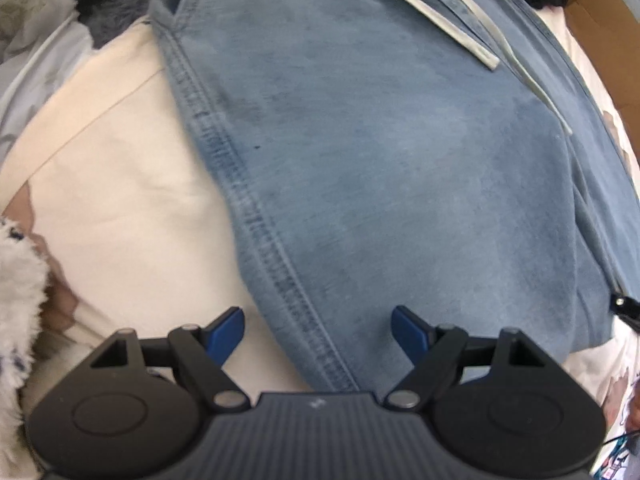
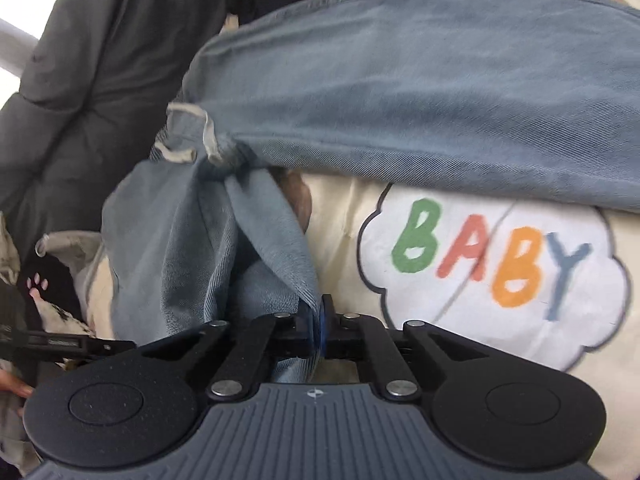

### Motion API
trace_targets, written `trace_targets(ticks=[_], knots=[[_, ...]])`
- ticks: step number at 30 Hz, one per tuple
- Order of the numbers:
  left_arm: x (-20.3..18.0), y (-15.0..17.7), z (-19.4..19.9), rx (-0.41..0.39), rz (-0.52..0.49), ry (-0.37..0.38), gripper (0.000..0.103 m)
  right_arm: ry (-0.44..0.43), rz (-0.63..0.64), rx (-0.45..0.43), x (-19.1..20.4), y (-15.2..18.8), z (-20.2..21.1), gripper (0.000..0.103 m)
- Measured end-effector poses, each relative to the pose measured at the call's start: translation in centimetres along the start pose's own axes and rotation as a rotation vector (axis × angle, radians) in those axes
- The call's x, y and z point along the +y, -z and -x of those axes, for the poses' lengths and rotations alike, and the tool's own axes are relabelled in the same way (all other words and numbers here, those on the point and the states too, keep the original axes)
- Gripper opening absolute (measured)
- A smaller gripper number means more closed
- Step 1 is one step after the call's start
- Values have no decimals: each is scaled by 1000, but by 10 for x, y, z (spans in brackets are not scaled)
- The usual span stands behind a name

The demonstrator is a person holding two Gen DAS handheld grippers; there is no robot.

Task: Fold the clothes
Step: 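Close the right tool on the bunched jeans leg fabric, then close the left tool on the jeans leg while the right tool holds fabric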

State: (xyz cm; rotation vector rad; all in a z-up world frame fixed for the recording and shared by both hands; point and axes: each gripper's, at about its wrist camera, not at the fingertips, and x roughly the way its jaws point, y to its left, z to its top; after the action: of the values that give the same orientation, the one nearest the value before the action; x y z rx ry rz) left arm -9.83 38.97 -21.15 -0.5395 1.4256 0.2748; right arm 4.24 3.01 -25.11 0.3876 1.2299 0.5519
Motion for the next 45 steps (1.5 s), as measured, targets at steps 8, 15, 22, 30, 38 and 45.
trace_targets(ticks=[8,15,22,30,38,45], knots=[[-18,-3,-8,-3,-5,35,82,16,-42,2,-1,-9,41,0],[-21,-1,-17,11,17,42,82,57,103,61,4,-11,25,4],[-21,3,-21,27,38,57,82,36,153,64,4,-30,-30,45],[-33,15,-30,56,33,152,82,-29,173,84,22,-53,-70,45],[-44,20,-30,57,40,241,35,-64,122,74,17,-60,-75,11],[-48,5,17,-103,57,317,4,-64,87,77,19,-56,-56,9]])
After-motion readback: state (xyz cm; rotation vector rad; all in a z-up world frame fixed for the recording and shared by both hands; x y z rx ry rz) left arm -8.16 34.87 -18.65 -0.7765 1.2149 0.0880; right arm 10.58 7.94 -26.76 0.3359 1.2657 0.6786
